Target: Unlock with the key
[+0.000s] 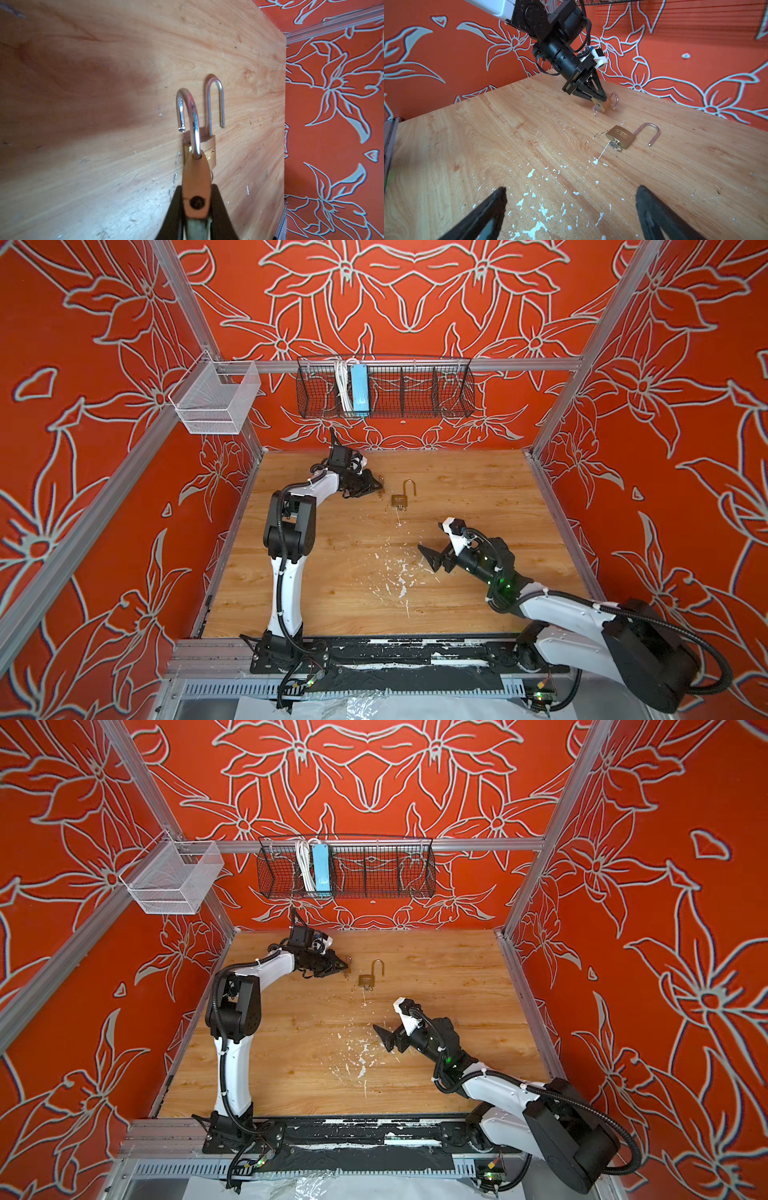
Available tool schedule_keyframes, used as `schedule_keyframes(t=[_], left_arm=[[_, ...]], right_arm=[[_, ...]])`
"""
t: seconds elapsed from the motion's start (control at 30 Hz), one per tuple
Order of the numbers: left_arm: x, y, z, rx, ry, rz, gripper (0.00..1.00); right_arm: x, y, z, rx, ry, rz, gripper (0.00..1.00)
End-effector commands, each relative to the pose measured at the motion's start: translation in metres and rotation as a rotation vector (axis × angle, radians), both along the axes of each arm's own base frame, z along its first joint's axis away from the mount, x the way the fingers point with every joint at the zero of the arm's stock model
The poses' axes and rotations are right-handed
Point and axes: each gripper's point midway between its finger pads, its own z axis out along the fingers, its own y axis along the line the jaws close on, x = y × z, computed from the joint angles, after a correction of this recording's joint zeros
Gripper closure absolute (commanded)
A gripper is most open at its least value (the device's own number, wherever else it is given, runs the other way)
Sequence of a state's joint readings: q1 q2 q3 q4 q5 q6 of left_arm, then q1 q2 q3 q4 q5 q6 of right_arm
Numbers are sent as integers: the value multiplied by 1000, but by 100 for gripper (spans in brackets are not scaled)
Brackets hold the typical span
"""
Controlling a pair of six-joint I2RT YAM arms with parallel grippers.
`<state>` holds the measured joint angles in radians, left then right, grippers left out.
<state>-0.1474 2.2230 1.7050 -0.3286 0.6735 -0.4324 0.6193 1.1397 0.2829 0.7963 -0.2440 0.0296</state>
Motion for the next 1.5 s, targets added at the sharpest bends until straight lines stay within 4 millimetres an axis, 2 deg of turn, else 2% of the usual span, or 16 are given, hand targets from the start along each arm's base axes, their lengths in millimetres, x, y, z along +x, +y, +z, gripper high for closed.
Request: schedule_keyframes(t=[0.0,0.27,0.4,0.53,0.7,0.93,1.07,1.1,1.23,1.3,1.4,1.47], left_arm=[[-3,-4,-6,-6,-10,-43,100],[-7,26,-32,79,59,6,100],[-9,36,-39,92,74,15,100],[-10,42,-43,93,80,21,89],[-10,53,-48,150,92,50,86],[-9,74,-50,271,105,104,59],[-8,89,-39,359,84,142,47],[-8,94,-33,388,73,152,41],[-15,115,6,488,-16,216,13],[-27,124,27,533,-78,248,3],[-57,141,55,626,-182,316,3],[-81,156,68,682,-234,378,3]], right_arm=[[8,0,11,-3,-38,-29,2],[7,-3,13,3,-42,-41,2],[8,-6,13,1,-47,-57,2],[8,-4,12,1,-43,-50,2],[10,-6,13,0,-43,-65,2],[11,-10,13,3,-46,-84,2],[15,-14,13,13,-43,-122,2],[16,-16,13,15,-41,-133,2],[27,-32,10,7,-5,-235,2],[31,-44,10,17,3,-296,2],[41,-74,5,-1,47,-453,2],[41,-88,6,23,36,-510,2]])
